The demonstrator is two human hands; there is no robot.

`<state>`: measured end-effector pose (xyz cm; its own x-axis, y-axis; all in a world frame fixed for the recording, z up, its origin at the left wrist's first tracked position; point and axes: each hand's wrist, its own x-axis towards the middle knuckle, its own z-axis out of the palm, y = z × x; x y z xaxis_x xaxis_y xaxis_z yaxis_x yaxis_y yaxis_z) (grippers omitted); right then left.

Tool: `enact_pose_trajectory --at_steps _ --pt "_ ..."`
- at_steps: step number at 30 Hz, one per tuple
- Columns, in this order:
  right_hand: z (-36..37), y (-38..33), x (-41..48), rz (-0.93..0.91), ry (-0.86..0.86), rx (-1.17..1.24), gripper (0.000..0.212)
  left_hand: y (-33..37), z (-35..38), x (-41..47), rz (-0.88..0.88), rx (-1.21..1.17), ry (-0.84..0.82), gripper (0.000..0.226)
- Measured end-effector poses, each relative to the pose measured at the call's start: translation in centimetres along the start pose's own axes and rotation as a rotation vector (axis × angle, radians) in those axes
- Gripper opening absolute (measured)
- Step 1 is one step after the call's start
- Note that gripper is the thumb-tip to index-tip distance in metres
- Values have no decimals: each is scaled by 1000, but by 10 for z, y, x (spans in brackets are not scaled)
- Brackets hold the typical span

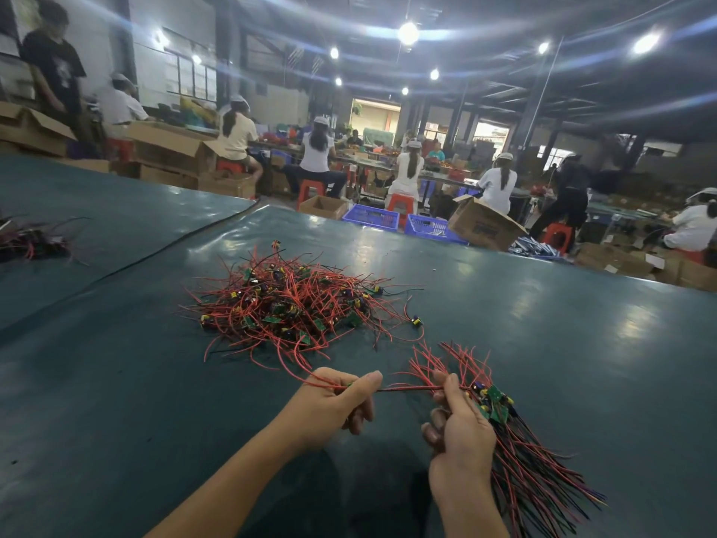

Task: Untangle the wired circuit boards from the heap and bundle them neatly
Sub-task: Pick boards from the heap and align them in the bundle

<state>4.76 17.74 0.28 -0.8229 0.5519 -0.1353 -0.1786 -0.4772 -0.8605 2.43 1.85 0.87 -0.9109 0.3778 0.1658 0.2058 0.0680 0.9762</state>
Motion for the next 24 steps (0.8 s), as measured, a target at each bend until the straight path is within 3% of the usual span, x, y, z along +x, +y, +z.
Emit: enact_pose_trajectory --at_steps 8,15,18,20,24 --pt "-4 -2 2 -82 -6 38 30 -4 0 4 -112 -477 130 37" --pt "-3 -1 -6 -157 -128 42 39 -4 -2 11 -82 -482 394 19" --pt "-4 -2 -6 -139 -154 71 47 -3 -10 11 -104 -531 441 27" --pt "-4 2 -6 -98 -210 15 51 -3 -13 10 -134 -565 379 38" --pt "5 15 -19 -14 -400 -296 51 -2 -6 5 -233 -626 50 45"
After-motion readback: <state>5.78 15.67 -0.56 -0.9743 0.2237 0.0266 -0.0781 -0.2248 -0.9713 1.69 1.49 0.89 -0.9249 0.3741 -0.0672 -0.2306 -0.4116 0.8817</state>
